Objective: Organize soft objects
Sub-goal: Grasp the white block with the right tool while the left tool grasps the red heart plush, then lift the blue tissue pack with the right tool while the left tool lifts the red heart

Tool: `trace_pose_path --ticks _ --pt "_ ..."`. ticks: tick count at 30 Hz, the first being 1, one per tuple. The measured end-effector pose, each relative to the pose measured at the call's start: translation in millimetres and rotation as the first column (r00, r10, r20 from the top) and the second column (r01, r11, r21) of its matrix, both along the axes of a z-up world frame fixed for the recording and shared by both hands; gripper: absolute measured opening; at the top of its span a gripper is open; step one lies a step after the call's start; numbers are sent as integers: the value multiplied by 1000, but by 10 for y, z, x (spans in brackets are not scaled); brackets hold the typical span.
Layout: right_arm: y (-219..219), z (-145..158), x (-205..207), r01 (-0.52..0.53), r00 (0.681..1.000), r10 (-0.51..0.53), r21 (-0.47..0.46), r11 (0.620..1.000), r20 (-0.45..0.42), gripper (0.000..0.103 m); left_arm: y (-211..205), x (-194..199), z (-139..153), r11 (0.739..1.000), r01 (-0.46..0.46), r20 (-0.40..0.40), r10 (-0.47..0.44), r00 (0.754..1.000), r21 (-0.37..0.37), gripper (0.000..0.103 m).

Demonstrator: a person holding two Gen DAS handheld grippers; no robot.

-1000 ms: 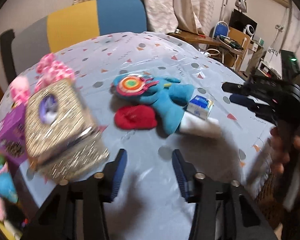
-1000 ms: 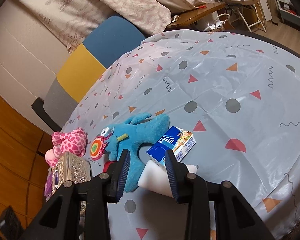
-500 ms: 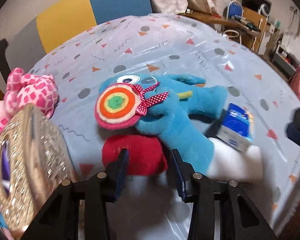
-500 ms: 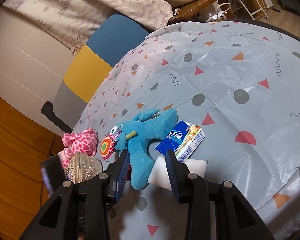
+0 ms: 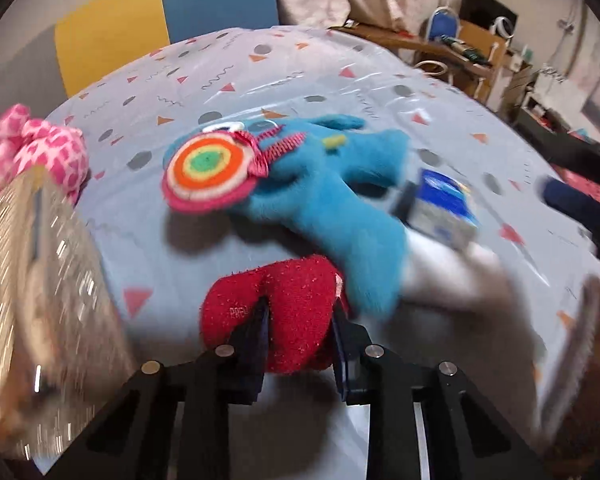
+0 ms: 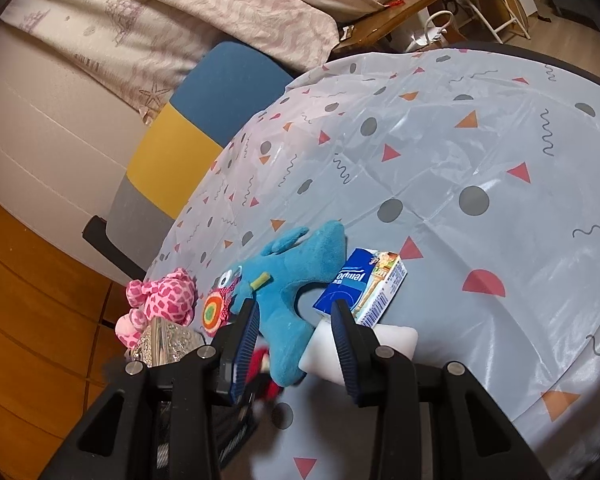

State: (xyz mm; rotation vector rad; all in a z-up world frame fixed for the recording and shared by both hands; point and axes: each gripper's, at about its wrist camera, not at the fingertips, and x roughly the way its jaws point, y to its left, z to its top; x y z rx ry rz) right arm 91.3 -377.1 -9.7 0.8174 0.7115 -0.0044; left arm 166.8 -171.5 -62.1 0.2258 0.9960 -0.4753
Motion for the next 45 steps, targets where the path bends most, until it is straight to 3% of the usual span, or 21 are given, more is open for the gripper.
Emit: trace_pose_path --ticks 8,16,18,21,22,23,25,28,35,37,42,45 --pt "-8 -45 30 12 999 -12 -4 1000 -41 37 518 -879 -53 998 55 3 -55 998 5 28" --pt "-53 -139 52 74 989 -77 -24 997 -126 38 709 -1122 -222 997 37 66 -33 997 -62 28" --pt "-61 -205 108 73 983 -74 -15 997 -170 47 697 -1134 -230 998 35 74 -31 997 -59 28" --pt "-33 -291 201 66 969 -74 -41 997 -234 47 731 -1119 -241 997 33 79 -27 996 -75 28" --pt "-18 -302 265 60 965 -73 -56 997 -252 52 736 -1123 -252 996 30 81 -24 996 -83 28" --pt "-12 -307 318 59 961 -74 -65 996 -265 67 749 -1115 -263 995 26 84 -19 996 -94 28" --pt "-17 -286 430 76 958 -95 -81 994 -272 81 772 -1135 -263 994 25 93 -16 996 -102 28" --pt "-6 -288 671 72 947 -104 -113 991 -304 84 802 -1141 -260 992 20 87 -10 996 -123 28" --pt "242 -484 1127 -67 875 -81 -287 956 -477 82 837 -1149 -261 989 21 84 -8 996 -147 29" --pt "287 -534 1155 -101 863 -86 -338 936 -498 67 840 -1150 -262 989 21 85 -9 996 -148 29" --pt "251 -364 967 -107 907 -54 -351 930 -418 64 873 -1202 -253 988 18 91 -4 996 -153 30" --pt "345 -145 815 -172 937 44 -348 922 -347 64 868 -1210 -257 989 19 95 -5 996 -150 30"
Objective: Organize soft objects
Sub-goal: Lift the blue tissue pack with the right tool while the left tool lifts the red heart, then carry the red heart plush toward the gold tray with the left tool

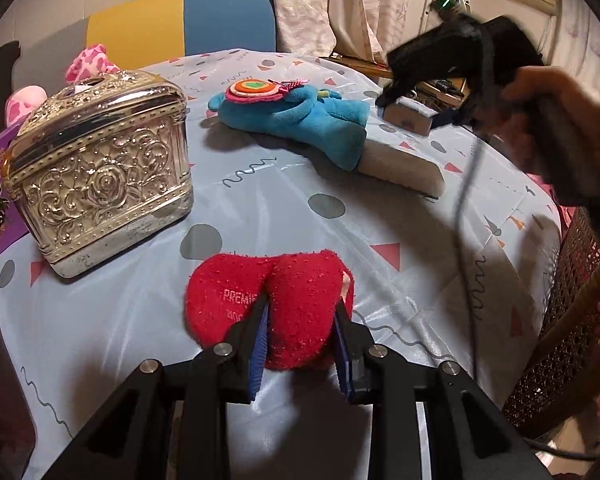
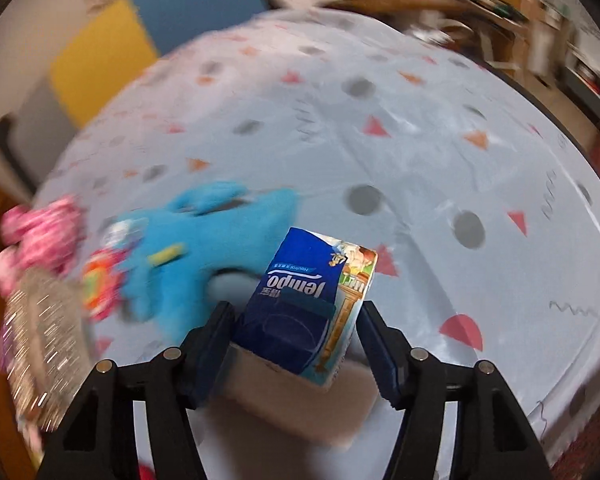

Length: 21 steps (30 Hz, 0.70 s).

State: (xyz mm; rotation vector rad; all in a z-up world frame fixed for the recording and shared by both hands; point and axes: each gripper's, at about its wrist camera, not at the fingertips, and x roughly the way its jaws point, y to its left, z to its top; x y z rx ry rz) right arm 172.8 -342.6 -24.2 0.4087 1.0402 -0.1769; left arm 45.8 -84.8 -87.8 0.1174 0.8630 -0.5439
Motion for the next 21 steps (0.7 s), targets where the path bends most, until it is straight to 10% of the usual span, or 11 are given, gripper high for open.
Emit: trace_pose_path --ticks 5,10,21 --pt "443 205 -273 -260 964 259 9 965 57 64 42 -17 17 999 -29 -17 29 999 -15 29" --pt "1024 -78 -508 -446 894 443 -37 894 -66 64 153 -80 46 997 -66 -38 64 997 -33 28" --pt "1473 -524 -669 -530 843 503 -129 838 -192 63 300 -167 66 994 -102 -44 101 994 -28 28"
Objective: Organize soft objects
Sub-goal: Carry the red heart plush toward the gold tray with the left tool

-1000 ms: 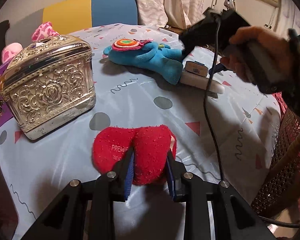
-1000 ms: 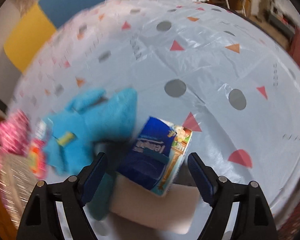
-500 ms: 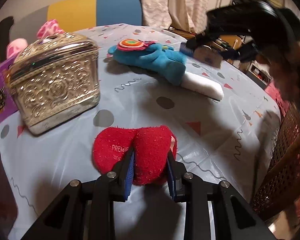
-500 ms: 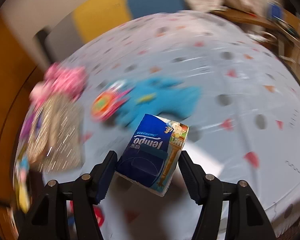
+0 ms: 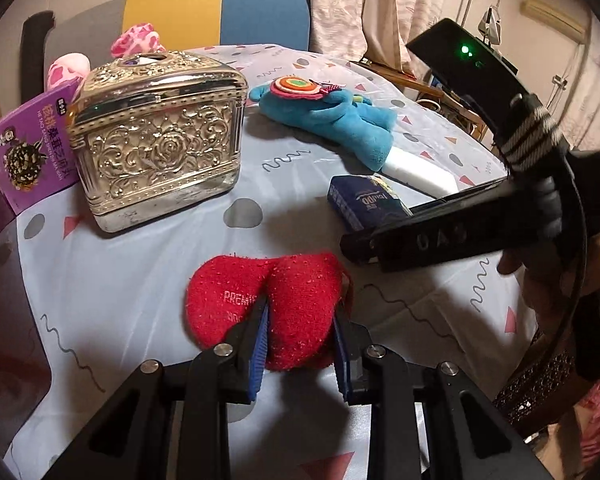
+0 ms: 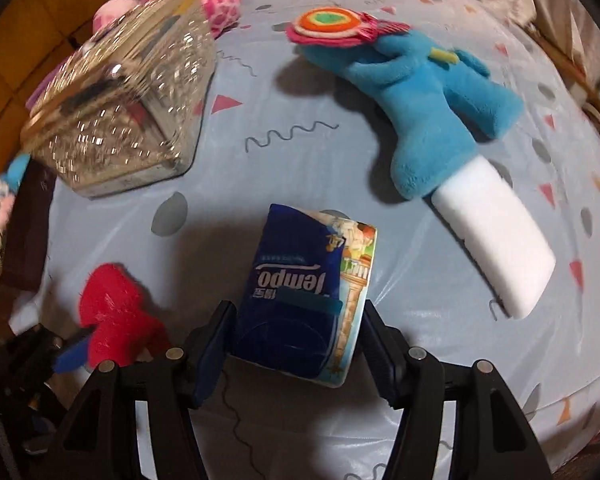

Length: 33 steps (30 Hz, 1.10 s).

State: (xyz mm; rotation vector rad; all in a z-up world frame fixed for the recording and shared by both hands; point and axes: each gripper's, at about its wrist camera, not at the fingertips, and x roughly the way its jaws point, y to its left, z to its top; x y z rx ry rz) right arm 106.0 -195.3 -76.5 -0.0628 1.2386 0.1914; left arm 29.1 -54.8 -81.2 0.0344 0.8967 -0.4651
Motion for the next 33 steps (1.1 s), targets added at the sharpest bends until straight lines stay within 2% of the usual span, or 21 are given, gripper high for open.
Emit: trace_pose_path --ticks 8,13,22,25,33 --pt "58 31 -132 -3 999 5 -28 1000 38 64 43 27 71 999 -42 -24 42 999 10 28" --pt "183 -6 -173 -23 998 26 -57 998 49 63 94 -31 236 999 -50 17 50 999 -7 28" --pt "247 -19 -268 -31 997 36 -85 996 64 63 259 -113 717 993 -105 97 109 989 -49 28" --pt "336 -107 -203 -35 997 41 -91 995 67 62 306 -117 796 991 -123 109 128 986 -48 28" --pt "417 -89 -289 -47 996 55 -106 993 76 62 487 -160 918 984 -165 116 172 978 -66 28"
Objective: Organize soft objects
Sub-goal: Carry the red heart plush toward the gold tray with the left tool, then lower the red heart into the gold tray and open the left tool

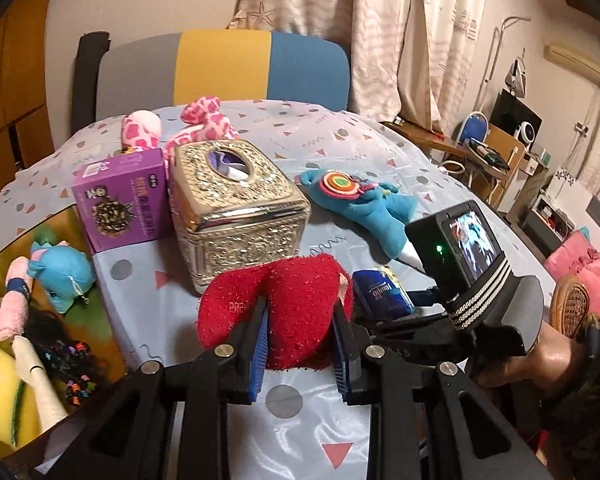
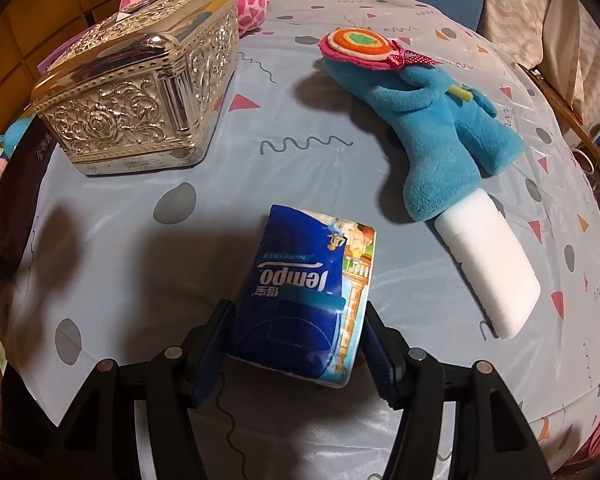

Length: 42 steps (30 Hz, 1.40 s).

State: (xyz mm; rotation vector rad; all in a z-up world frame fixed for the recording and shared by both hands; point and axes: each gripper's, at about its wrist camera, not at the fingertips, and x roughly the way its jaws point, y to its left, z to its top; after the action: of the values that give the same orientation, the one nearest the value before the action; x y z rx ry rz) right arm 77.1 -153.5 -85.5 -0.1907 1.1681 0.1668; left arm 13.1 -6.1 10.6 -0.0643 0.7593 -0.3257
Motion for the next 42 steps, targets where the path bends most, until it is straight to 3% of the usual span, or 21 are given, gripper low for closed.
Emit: trace_pose_path --ticks 22,29,32,35,42 --pt "-1 -6 -9 -27 1000 28 -25 999 11 62 375 -67 147 995 -99 6 99 995 -28 28" --pt "-6 -7 -7 -30 999 30 -26 999 11 62 762 -77 191 982 -179 -4 179 984 -62 28" --pt "-4 -7 -8 -29 999 30 -27 999 12 61 1090 -99 228 965 -249 -10 249 968 -86 28" --pt "0 -4 -7 -32 999 33 -31 999 13 61 1553 -148 247 928 -355 -21 355 935 -108 28" --pt "3 -1 -5 -35 999 35 -34 999 15 61 2605 -289 75 807 -580 -96 573 814 -107 28"
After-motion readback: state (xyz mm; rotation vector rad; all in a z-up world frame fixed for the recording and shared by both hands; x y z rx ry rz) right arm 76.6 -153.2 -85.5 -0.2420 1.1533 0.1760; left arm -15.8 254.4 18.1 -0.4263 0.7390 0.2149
